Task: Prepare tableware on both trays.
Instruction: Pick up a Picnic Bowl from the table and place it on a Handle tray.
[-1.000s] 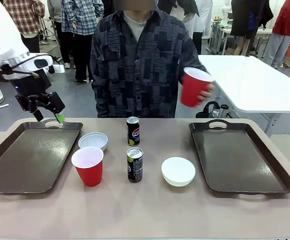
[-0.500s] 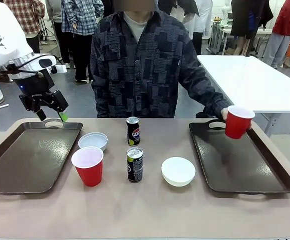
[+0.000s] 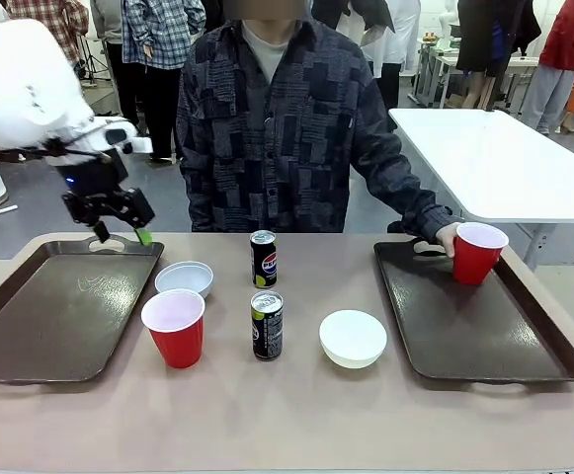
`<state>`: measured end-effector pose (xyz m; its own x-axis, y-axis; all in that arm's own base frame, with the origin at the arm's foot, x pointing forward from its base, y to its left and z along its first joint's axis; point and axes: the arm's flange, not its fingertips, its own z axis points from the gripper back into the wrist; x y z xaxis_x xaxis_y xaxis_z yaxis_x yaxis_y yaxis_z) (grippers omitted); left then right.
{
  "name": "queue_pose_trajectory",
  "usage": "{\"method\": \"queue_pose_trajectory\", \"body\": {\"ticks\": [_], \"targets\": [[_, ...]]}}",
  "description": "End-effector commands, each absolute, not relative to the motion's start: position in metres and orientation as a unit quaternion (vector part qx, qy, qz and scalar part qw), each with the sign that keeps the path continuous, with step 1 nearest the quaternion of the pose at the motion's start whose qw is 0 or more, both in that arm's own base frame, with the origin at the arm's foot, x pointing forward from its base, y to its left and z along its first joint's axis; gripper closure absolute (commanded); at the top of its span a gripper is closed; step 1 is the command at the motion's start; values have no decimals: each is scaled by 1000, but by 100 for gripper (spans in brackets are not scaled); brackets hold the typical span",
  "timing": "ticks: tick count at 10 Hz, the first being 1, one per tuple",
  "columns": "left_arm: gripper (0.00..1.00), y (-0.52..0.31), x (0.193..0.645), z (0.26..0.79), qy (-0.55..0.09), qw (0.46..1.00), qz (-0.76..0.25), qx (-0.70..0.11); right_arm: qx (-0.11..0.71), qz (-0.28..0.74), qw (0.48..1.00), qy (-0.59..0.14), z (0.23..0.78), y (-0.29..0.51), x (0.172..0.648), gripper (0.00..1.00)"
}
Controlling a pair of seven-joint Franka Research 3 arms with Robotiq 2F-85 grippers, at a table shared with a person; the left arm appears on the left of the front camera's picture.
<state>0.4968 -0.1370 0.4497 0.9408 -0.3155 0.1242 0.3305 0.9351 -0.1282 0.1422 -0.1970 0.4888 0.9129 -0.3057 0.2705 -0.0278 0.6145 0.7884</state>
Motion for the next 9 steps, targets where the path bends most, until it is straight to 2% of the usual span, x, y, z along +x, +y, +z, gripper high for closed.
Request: {"method": "queue_pose_trajectory", "body": {"ticks": [1,4,9], "targets": [[0,-169,525,431,-56,986,-156,-7,443,-70,871,-202,489,-197,142,0],[0,-183,536,397,-44,988,-145,29,443,-70,871,-202,489,-197,142,0],[0,-193,536,353,-27,991,-127,-9,443,-70,871,-202,489,-197,142,0]]}}
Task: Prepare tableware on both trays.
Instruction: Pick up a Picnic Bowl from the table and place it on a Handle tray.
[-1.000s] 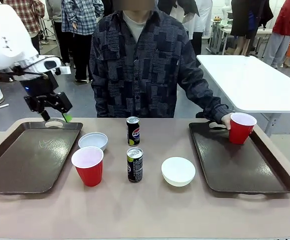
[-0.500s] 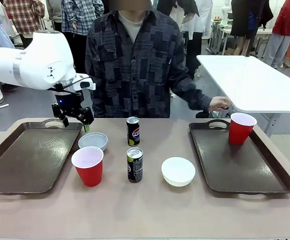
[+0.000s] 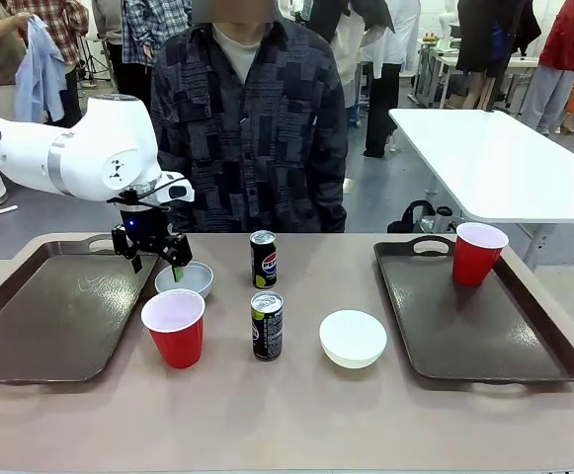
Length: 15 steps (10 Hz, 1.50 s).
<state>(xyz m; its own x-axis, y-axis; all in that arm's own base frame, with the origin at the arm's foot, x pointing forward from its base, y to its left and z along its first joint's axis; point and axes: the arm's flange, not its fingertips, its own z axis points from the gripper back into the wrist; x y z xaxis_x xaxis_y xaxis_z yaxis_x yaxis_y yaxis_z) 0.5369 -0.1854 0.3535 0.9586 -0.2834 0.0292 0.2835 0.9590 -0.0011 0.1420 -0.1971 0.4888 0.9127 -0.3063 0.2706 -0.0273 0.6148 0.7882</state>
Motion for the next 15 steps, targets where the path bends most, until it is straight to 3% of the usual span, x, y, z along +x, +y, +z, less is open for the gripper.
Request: {"method": "queue_pose_trajectory", "body": {"ticks": [1,2,3,4,5,6,7,8,9,10,11,12,13,14,15], "targets": [[3,-194,537,350,-30,991,-126,-13,443,-70,871,-202,489,-197,142,0],[18,-195,538,348,-32,992,-125,-15,443,-70,871,-202,489,-197,142,0],[21,-195,541,347,-32,992,-123,-13,443,-70,871,-202,489,-197,142,0],[36,-195,542,346,-28,992,-121,-14,443,-70,871,-202,489,-197,142,0],[39,-194,542,345,-26,992,-119,-16,443,-70,871,-202,489,-197,142,0],[54,-194,544,343,-21,993,-116,-18,443,-70,871,-202,489,-197,142,0],[57,-194,544,343,-19,993,-114,-19,443,-70,871,-202,489,-197,142,0],[72,-195,544,343,-17,993,-112,-21,443,-70,871,-202,489,-197,142,0],[58,-194,545,344,-18,993,-112,-23,443,-70,871,-202,489,-197,142,0],[90,-194,544,345,-16,993,-112,-27,443,-70,871,-202,489,-197,142,0],[76,-194,543,345,-14,993,-115,-32,443,-70,871,-202,489,-197,142,0],[100,-194,541,345,-12,992,-117,-35,443,-70,871,-202,489,-197,142,0],[84,-194,540,346,-13,992,-118,-38,443,-70,871,-202,489,-197,142,0],[100,-192,539,348,-15,992,-117,-42,443,-70,871,-202,489,-197,142,0],[100,-191,539,351,-16,992,-116,-44,443,-70,871,-202,489,-197,142,0]]}}
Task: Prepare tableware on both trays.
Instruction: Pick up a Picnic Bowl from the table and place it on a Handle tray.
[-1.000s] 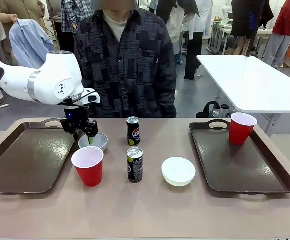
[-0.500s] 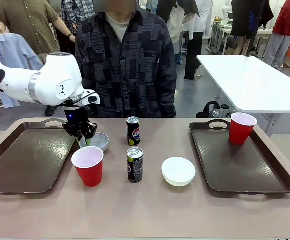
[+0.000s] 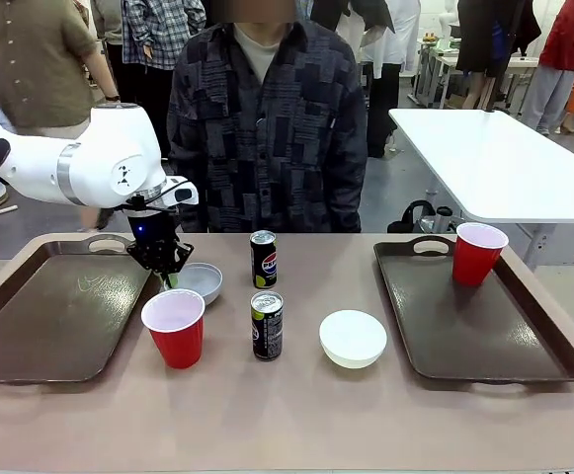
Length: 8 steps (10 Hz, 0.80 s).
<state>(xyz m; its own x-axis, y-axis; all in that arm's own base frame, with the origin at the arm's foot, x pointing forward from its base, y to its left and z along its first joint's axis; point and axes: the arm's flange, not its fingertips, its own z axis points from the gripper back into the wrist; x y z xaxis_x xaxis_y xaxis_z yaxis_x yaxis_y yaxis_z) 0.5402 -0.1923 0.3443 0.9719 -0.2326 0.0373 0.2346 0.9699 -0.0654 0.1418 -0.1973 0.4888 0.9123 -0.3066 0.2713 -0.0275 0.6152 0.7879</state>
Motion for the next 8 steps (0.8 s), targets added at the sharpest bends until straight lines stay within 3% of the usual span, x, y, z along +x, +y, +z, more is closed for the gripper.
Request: {"method": "queue_pose_trajectory", "body": {"ticks": [1,5,8], "targets": [[100,-189,538,354,-19,992,-113,-46,443,-70,871,-202,489,-197,142,0],[100,-183,532,380,-15,993,-108,-54,443,-70,871,-202,489,-197,142,0],[100,-147,498,470,-26,989,-134,-51,443,-70,871,-202,489,-197,142,0]]}}
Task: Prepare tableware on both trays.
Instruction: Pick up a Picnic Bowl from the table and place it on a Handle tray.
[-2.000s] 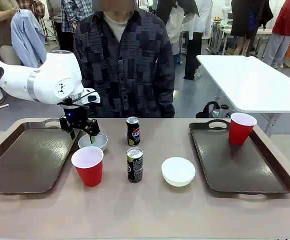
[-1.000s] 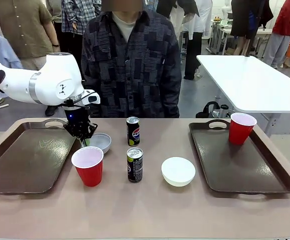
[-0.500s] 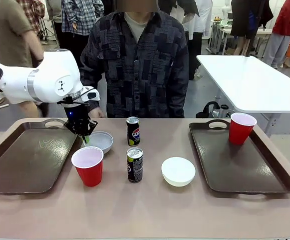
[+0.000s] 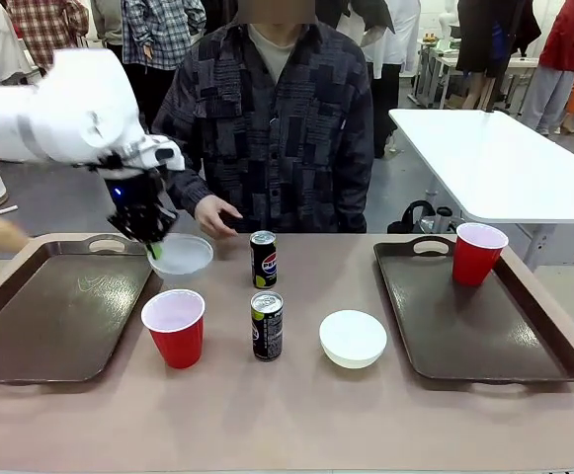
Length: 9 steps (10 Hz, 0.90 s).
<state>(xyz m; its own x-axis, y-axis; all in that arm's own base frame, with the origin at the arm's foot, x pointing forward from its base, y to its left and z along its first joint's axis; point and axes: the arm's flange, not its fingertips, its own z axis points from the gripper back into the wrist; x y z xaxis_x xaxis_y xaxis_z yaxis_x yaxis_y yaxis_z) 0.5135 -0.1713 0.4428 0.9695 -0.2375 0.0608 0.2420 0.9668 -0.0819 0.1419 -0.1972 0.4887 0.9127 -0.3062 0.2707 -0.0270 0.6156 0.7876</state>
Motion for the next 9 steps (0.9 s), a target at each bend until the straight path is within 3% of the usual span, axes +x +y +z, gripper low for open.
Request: {"method": "queue_pose_trajectory", "body": {"ticks": [1,5,9], "targets": [[100,-128,491,487,-32,990,-130,-47,443,-70,871,-202,489,-197,142,0],[100,-44,452,518,-12,992,-109,-59,443,-70,871,-202,489,-197,142,0],[100,7,453,517,-58,990,-49,-118,443,-70,871,-202,489,-197,142,0]]}}
